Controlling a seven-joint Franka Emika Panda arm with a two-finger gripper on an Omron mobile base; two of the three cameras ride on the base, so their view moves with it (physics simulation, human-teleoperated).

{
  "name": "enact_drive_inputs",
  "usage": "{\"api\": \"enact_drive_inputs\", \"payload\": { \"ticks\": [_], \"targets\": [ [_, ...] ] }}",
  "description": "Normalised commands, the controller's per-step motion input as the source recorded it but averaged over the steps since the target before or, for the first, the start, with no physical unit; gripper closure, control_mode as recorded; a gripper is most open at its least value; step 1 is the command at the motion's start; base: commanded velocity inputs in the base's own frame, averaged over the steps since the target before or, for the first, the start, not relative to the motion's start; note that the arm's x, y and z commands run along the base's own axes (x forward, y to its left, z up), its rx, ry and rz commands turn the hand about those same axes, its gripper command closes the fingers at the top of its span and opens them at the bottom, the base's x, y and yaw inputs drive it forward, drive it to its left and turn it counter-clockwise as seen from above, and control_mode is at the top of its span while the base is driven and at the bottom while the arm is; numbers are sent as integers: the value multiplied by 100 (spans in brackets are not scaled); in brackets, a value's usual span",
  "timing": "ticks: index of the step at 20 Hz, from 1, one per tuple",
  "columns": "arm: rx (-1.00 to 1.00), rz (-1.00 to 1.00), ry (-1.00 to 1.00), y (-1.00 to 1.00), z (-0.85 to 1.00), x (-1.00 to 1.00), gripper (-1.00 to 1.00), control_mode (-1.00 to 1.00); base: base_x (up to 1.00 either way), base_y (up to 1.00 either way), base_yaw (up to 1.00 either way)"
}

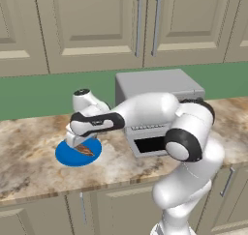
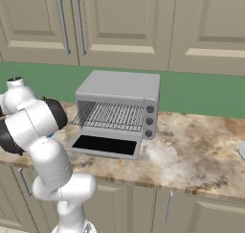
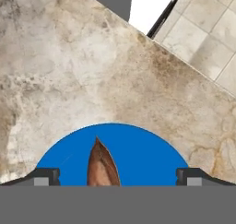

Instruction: Open the toaster oven door. Place the baguette on the top rack in the toaster oven and place the steak on the bottom rack.

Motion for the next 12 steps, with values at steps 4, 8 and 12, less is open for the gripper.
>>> {"api": "enact_drive_inputs", "payload": {
  "ticks": [4, 8, 12],
  "targets": [
    [0, -3, 0, 14, -51, 50, -100, -100, 0, 0, 0],
    [0, -7, 0, 11, -47, 45, -100, -100, 0, 0, 0],
    [0, -5, 0, 12, -42, 18, -100, -100, 0, 0, 0]
  ]
}}
